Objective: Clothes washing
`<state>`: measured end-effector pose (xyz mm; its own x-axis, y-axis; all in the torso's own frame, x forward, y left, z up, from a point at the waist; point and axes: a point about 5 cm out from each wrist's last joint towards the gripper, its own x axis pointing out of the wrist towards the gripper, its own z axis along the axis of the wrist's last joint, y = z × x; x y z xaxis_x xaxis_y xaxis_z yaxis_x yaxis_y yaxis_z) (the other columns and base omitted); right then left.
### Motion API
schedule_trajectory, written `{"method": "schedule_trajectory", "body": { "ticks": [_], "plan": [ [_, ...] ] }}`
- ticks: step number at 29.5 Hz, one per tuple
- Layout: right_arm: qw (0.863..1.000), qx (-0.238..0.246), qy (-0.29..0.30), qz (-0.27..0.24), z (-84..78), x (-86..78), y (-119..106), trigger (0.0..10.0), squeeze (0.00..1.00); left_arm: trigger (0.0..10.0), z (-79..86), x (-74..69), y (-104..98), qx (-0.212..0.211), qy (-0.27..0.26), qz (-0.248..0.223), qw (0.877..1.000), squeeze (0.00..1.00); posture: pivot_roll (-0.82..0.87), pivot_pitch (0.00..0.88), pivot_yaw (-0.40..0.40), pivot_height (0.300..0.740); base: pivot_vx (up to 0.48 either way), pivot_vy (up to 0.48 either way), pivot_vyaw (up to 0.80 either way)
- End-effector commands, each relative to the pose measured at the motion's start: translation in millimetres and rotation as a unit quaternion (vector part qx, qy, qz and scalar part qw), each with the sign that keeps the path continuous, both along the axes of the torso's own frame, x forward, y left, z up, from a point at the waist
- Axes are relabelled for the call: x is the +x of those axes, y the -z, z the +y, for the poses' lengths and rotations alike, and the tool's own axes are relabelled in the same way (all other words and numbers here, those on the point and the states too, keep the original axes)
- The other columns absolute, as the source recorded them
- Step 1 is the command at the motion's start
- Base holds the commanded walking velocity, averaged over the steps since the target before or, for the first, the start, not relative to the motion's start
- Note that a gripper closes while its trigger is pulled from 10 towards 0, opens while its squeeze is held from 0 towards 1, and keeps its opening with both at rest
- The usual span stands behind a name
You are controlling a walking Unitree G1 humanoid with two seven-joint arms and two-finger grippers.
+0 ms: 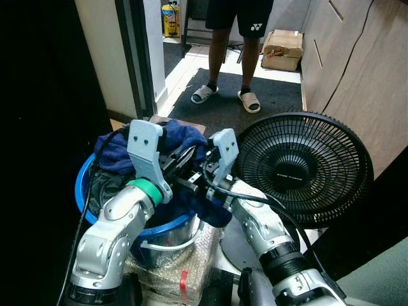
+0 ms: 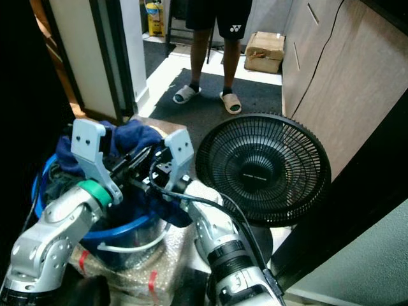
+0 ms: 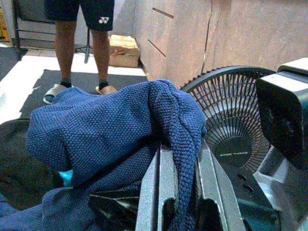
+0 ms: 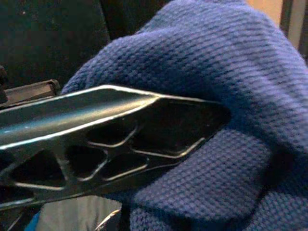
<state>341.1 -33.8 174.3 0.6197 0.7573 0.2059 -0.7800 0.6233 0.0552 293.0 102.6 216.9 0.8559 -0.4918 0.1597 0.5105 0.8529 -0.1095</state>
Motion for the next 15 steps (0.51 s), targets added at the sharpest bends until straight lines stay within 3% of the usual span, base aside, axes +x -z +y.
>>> {"method": "schedule_trajectory", "body": {
  "ticks": [1,3,4,8,9,15],
  "plan": [
    [0.999,0.011,0.045,-0.005,-16.4,5.5,-0.7,0.0,0.00,10.0,2.1,1.5,5.7,0.006,-0.004,0.015,1.000,0.00,0.09,0.028,0.020,0.534,0.000,0.000,0.00],
    [0.998,0.011,0.054,-0.008,-19.0,6.5,-1.5,0.0,0.00,10.0,2.1,1.8,5.8,0.007,-0.004,0.015,1.000,0.00,0.09,0.028,0.020,0.534,0.000,0.000,0.00],
    [0.998,0.013,0.067,-0.018,-22.7,6.5,-4.5,10.0,0.00,10.0,2.2,2.0,5.9,0.008,-0.004,0.015,1.000,0.00,0.09,0.028,0.023,0.534,0.000,0.000,0.00],
    [0.996,0.015,0.078,-0.029,-26.4,6.0,-7.7,10.0,0.00,10.0,2.4,2.2,6.1,0.009,-0.004,0.015,1.000,0.00,0.09,0.028,0.023,0.534,0.000,0.000,0.00],
    [0.995,0.021,0.085,-0.037,-31.2,4.2,-9.5,10.0,1.00,10.0,2.5,2.2,6.2,0.009,-0.004,0.015,1.000,0.00,0.09,0.027,0.026,0.534,0.000,0.000,0.00],
    [0.991,0.037,0.118,-0.050,-49.8,-0.2,-11.7,10.0,1.00,10.0,1.6,2.9,6.0,0.012,-0.004,0.013,1.000,0.00,0.08,0.027,0.032,0.534,0.000,0.000,0.00]
  ]
}}
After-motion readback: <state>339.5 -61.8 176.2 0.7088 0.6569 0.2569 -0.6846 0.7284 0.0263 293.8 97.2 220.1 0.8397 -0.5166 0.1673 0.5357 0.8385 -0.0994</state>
